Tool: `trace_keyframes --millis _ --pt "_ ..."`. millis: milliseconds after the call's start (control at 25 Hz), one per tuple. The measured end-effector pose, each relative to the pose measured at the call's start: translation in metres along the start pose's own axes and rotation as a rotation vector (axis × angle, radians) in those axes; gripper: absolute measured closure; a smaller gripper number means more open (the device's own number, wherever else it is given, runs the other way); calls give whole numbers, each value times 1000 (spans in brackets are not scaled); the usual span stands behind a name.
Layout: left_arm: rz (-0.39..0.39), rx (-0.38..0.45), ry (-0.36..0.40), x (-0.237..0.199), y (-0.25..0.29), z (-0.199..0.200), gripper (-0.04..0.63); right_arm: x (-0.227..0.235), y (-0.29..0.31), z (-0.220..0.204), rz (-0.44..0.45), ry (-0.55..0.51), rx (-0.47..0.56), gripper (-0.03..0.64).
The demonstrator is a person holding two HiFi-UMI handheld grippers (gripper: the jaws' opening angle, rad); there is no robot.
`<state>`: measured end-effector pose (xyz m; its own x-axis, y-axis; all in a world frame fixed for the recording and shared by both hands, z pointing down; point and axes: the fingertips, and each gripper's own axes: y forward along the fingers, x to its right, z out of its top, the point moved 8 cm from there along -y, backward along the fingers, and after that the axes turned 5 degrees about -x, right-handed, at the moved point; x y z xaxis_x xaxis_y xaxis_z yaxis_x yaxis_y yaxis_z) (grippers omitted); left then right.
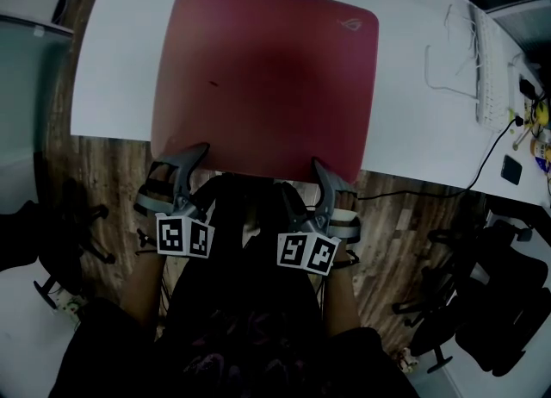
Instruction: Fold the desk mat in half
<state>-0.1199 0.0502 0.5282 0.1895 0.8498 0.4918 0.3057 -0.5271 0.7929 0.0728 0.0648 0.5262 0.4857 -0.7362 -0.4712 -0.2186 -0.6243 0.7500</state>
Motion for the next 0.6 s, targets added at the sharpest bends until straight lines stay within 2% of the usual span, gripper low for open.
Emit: trace_keyframes --millis 80,240,400,600 --pt "11 -15 28 3 5 -1 221 -1 4 0 -3 2 -4 233" --pt "13 -16 21 1 12 1 224 -1 10 0 -3 0 -8 238" --pt "17 -13 20 -2 14 2 273 -2 12 1 -8 -5 -6 292" --pt "3 4 18 -4 8 3 284 -1 9 4 -1 -17 9 321"
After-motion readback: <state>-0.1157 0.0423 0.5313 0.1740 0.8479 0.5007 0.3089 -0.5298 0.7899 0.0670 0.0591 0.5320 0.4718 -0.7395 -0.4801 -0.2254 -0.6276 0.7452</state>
